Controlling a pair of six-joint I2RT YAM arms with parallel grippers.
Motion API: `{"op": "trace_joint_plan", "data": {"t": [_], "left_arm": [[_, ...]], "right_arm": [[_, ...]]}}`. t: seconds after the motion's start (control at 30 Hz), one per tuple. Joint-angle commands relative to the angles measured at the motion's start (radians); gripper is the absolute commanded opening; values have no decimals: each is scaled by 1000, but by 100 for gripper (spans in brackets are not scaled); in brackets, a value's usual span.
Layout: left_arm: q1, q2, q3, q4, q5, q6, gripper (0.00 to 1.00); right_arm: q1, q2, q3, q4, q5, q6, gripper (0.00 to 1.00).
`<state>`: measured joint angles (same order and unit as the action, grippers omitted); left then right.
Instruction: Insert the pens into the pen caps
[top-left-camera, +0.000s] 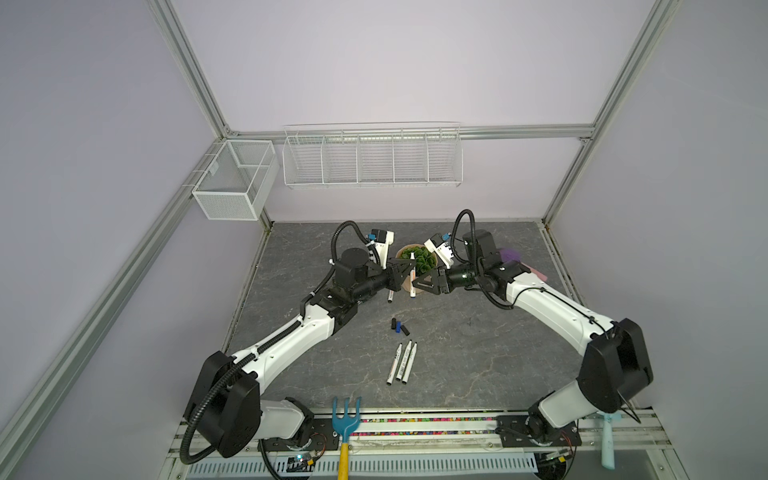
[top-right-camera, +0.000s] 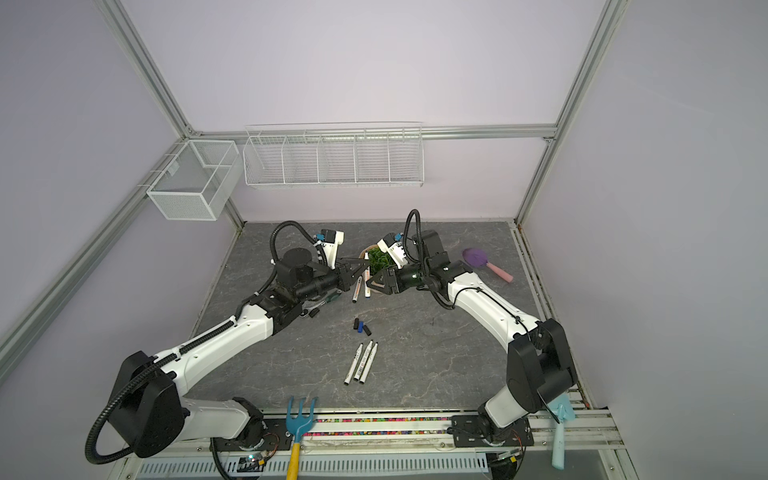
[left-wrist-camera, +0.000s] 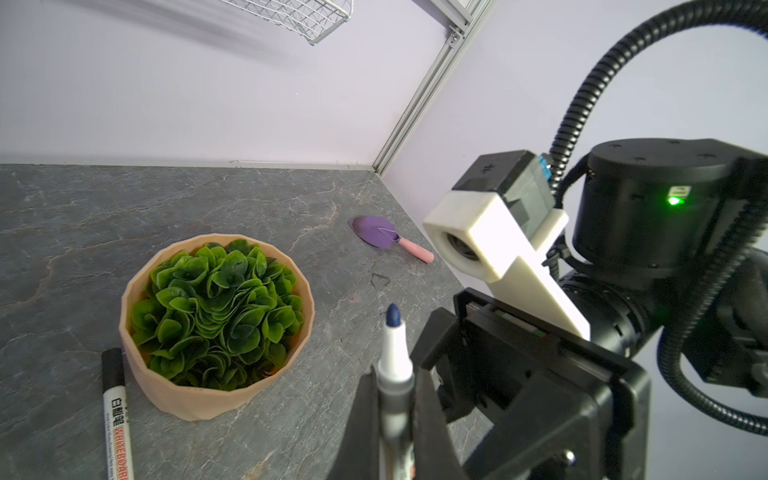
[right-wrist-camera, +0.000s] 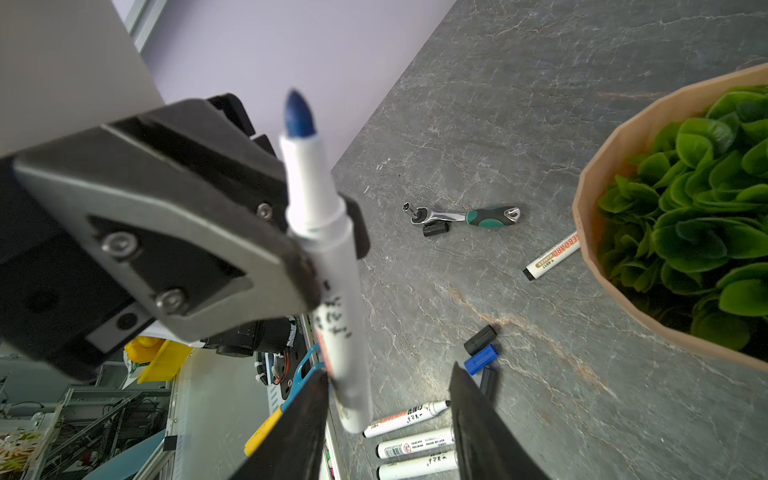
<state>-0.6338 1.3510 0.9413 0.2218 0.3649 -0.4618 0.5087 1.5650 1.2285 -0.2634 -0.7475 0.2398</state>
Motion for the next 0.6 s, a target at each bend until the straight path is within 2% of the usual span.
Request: {"op": "trace_joint_plan", "data": {"t": [0.0,0.2,0.37,0.5,0.53,0.57], "left_arm": [[0,15,13,31,37,-19,0],[0,30,17,22,63,-10,0],[0,37,15,26,69,-5,0],[-1,27,2,34,41,1,0],[0,19,-3,30,28,11,1],[0,10,-7,18,15,24,10]], "right_arm": [[5,21,35,58,-6,12,46],[6,50,43,113,-15,58,35],[6,63,45,140,-11,82,18],[6,55,34,140,-1,84,13],[6,50,30,139,2,85,12],[5,45,25,141,10,85,12]]}}
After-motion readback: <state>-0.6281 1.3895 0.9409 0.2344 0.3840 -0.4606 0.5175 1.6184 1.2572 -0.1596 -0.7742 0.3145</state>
